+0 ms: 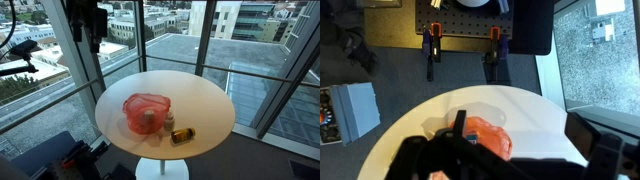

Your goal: Pick up the yellow and brown bottle from the table and put it in the plastic bag

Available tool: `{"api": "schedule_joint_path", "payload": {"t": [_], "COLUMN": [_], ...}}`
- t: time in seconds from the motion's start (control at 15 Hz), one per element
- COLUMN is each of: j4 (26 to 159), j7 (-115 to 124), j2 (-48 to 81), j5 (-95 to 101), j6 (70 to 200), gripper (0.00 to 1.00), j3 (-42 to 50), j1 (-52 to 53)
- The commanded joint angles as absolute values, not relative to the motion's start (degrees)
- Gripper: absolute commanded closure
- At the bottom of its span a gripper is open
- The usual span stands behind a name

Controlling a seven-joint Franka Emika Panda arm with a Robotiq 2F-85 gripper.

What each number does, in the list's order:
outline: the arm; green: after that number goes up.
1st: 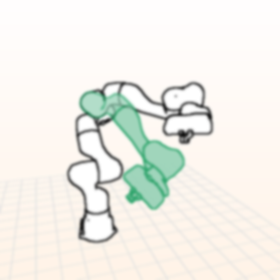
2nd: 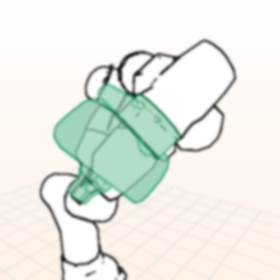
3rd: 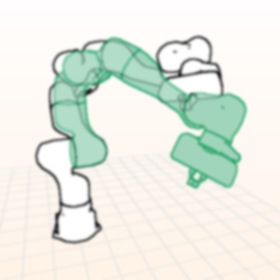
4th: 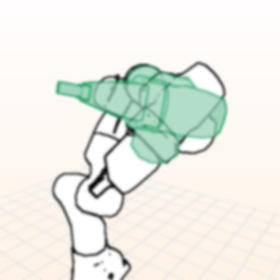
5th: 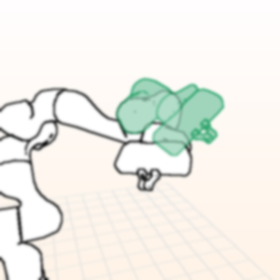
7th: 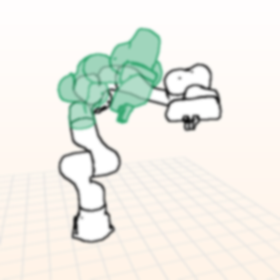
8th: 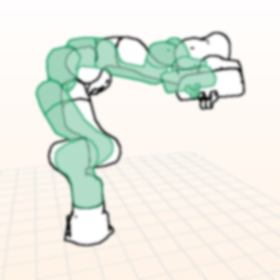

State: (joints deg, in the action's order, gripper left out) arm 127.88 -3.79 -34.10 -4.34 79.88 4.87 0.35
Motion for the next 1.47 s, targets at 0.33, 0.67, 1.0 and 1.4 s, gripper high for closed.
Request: {"api": "schedule_joint_path", "payload": {"t": [0.33, 0.67, 1.0, 1.4], "j4": [127.6, 125.2, 123.4, 122.3], "j7": [-3.0, 0.2, 5.7, 12.4], "j2": [-33.6, -30.0, -23.6, -15.4], "j5": [-4.1, -3.7, -2.5, 2.1], "j6": [81.1, 88.9, 97.7, 105.5], "gripper": [0.00, 0.00, 0.00, 0.00], "j3": [3.8, 2.2, 0.4, 0.6], "j1": [-0.8, -1.5, -2.2, -3.8]}}
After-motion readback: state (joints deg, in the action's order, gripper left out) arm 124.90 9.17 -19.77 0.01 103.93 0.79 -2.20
